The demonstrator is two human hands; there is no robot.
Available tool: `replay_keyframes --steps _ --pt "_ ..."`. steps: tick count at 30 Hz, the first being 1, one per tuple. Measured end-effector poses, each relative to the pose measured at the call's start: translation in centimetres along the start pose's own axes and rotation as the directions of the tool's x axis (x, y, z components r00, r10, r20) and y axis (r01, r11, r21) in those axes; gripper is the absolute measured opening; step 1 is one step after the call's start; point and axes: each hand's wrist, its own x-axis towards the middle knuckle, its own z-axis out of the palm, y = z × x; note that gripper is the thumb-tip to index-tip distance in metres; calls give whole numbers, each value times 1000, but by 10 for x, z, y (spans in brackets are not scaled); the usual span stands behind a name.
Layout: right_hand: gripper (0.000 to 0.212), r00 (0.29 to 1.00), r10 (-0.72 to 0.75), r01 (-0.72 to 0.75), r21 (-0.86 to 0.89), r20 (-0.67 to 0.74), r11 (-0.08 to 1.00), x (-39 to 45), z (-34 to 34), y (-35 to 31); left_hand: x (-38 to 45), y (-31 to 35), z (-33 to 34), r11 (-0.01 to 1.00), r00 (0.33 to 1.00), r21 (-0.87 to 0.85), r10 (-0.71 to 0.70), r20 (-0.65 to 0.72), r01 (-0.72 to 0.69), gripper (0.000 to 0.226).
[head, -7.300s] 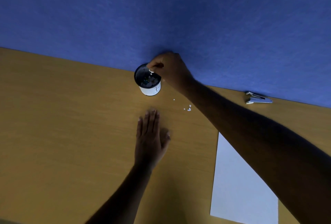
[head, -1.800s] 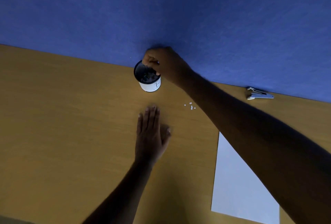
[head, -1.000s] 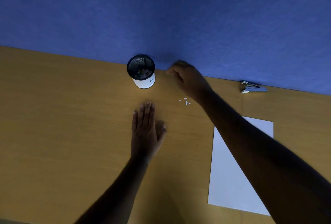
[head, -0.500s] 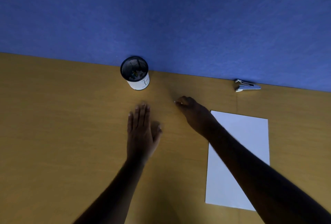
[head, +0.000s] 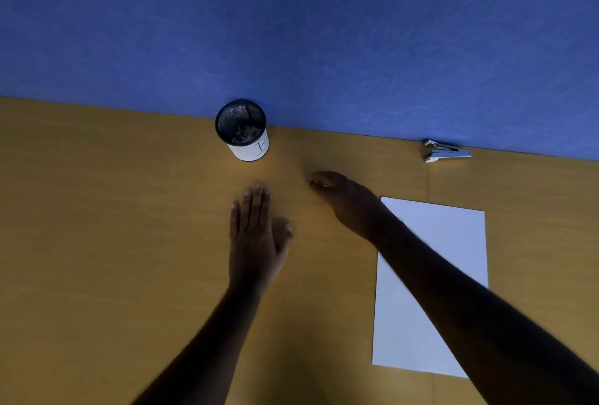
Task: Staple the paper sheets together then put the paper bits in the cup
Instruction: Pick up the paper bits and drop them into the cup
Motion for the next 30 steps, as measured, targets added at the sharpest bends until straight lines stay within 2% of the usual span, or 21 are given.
replay_keyframes --steps 6,11,18,25,30 --pt "37 997 58 -58 -14 -44 998 -19 -8 10 0 0 1 1000 1000 -8 -3 -5 3 79" --pt "38 981 164 -165 0 -108 986 -21 -16 18 0 1 0 1000 1000 -3 -8 9 8 80" --pt "29 996 76 -75 19 -45 997 -12 -4 7 0 1 -1 1000 1000 -5 -5 2 5 80" --pt "28 982 191 -191 68 10 979 -4 -4 3 0 1 -1 1000 1000 -9 -6 -1 6 80" --pt "26 978 208 -208 79 17 975 3 -7 5 1 1 -1 1000 1000 -13 -10 12 10 81"
